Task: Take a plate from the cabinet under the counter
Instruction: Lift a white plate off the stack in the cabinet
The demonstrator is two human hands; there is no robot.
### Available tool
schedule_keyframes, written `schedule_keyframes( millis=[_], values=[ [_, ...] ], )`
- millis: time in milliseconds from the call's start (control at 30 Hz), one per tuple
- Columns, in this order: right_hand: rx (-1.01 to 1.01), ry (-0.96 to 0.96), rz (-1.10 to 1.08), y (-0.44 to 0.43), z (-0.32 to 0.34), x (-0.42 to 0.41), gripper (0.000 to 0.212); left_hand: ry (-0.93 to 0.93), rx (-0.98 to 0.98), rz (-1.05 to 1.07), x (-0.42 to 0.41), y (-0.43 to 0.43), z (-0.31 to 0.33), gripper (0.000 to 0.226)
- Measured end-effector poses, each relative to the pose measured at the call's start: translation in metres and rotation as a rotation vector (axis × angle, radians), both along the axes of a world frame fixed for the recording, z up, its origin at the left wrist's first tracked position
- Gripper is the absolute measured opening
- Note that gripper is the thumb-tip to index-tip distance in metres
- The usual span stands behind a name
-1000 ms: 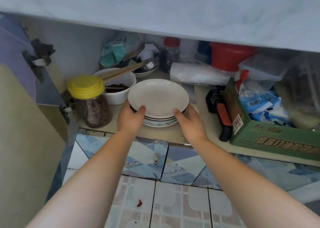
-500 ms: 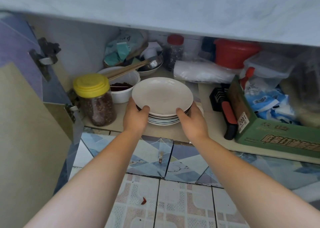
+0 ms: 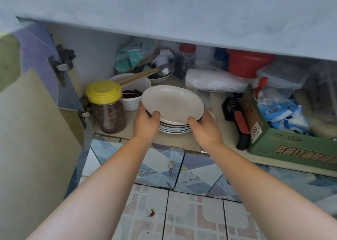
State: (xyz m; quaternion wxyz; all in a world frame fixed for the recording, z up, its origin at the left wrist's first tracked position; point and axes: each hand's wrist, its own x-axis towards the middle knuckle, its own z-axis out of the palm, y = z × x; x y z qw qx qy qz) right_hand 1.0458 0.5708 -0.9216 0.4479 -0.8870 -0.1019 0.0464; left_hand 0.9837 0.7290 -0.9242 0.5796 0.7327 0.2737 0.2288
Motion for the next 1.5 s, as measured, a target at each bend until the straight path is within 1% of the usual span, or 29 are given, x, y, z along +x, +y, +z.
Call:
schedule_keyframes(
  millis=[133,233,333,467,700,833,1033,1100,1200,1367,1500],
  values=[
    [0.015,-0.004,-0.002,0.0,0.004,-0.003,0.064,-0.023,-0.031,-0.008,-0.004,0.0,0.001,0.053],
    [0.066,-0.008,-0.002,0.0,0.006,-0.007,0.066,-0.036,-0.041,-0.01,-0.008,-0.001,0.002,0.053],
    [0.174,0.003,-0.002,-0.002,0.011,-0.016,0.066,-0.04,-0.026,-0.006,-0.016,-0.004,0.007,0.053],
    [0.316,0.034,0.0,-0.006,0.022,-0.027,0.058,-0.075,-0.024,-0.033,-0.024,-0.007,0.019,0.052],
    [0.615,0.107,-0.011,-0.023,0.031,-0.057,0.059,-0.117,-0.06,-0.062,-0.041,-0.026,0.026,0.053],
    [0.695,0.128,-0.017,-0.035,0.027,-0.072,0.06,-0.122,-0.067,-0.079,-0.055,-0.038,0.019,0.05],
    [0.732,0.128,-0.013,-0.051,0.02,-0.083,0.058,-0.132,-0.059,-0.1,-0.069,-0.054,0.016,0.05],
    [0.732,0.141,-0.018,-0.052,0.022,-0.087,0.061,-0.108,-0.076,-0.083,-0.072,-0.058,0.018,0.051],
    [0.72,0.183,-0.03,-0.055,0.031,-0.093,0.063,-0.023,-0.067,-0.058,-0.079,-0.06,0.024,0.05],
    [0.694,0.267,-0.093,-0.069,0.059,-0.113,0.065,0.073,-0.093,-0.051,-0.097,-0.075,0.052,0.049],
    [0.661,0.317,-0.128,-0.085,0.102,-0.136,0.063,0.145,-0.098,-0.074,-0.12,-0.091,0.092,0.049]
  ],
)
